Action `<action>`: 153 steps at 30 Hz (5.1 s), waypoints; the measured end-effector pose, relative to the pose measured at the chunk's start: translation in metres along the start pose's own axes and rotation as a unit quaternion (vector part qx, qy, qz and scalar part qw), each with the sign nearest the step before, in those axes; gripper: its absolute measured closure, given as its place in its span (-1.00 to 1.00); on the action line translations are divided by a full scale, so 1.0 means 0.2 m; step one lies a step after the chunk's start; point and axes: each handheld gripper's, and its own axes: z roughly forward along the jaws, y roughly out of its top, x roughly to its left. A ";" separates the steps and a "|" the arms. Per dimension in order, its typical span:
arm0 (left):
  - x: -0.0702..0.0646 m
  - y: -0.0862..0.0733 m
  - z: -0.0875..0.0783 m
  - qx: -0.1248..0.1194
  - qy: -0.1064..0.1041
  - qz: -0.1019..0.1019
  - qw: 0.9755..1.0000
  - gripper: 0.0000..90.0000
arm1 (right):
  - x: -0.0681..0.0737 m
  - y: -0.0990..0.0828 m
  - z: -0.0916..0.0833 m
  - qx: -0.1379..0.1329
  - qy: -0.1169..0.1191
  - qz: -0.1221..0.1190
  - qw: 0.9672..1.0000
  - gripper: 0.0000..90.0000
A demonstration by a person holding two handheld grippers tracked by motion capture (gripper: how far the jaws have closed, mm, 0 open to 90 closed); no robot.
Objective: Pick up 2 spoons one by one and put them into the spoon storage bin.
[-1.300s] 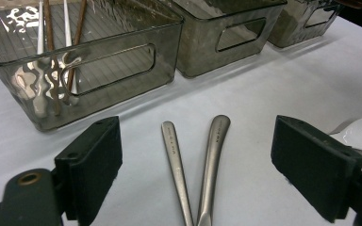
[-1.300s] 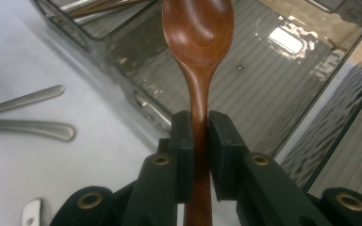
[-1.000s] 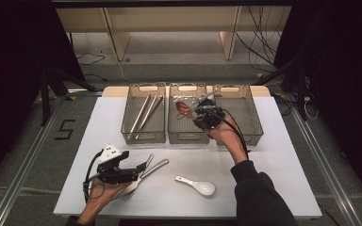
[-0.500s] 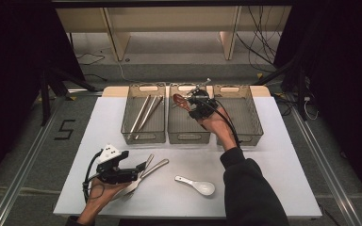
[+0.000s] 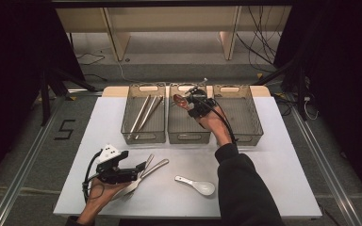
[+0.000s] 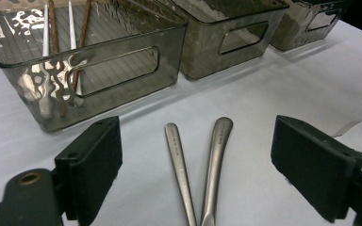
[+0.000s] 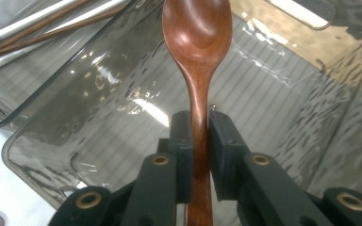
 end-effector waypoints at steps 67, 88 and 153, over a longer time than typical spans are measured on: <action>0.00 0.00 0.00 0.002 0.006 0.001 1.000 -0.63 | 0.52 -0.69 -0.22 0.047 0.161 -0.138 0.976 -0.14; 0.00 0.00 0.00 0.002 0.006 0.001 1.000 -0.63 | 0.59 -0.74 -0.12 0.092 0.144 -0.170 0.971 0.41; 0.00 0.00 0.00 0.001 0.010 0.003 1.000 -0.63 | 0.39 -0.60 -0.39 -0.002 0.150 -0.117 0.982 0.92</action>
